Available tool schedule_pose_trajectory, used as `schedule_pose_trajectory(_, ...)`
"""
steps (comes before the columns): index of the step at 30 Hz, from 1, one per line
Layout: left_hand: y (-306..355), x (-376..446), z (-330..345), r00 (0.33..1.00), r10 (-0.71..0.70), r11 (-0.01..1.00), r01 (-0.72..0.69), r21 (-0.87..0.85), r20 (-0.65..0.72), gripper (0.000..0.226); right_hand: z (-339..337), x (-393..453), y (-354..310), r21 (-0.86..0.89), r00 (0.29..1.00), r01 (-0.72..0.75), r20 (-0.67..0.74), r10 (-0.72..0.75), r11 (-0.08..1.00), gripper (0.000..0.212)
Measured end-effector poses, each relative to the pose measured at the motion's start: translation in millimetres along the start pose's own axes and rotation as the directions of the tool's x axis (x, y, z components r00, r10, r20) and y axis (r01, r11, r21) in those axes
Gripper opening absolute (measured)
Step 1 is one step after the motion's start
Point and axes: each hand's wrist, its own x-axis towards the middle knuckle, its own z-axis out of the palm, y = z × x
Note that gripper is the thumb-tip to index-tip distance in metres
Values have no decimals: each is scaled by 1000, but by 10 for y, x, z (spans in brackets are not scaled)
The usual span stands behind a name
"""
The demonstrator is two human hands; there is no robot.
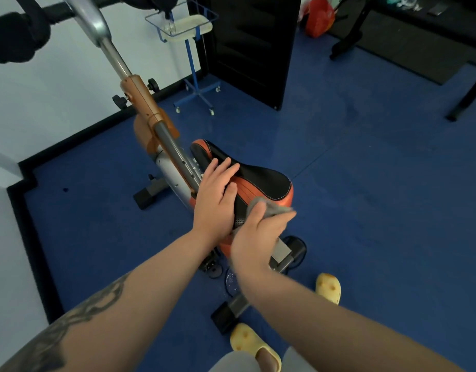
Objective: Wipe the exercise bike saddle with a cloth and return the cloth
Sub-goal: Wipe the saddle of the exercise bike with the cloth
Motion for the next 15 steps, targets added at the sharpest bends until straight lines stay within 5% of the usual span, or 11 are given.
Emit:
schedule_pose_trajectory(7,-35,-15,-11,1000,4,1000,-4,14,-15,44,-13,-7,-6,-77,992,125,-3,-126,989,73)
schedule_pose_trajectory(10,-9,-10,-1,1000,-9,1000,9,11,-6,45,-20,159,-53,-93,998,60,33,-57,994,81)
schedule_pose_trajectory(15,1,-4,-3,1000,-10,1000,10,-6,-12,45,-48,417,-231,-322,989,147,24,-147,935,68)
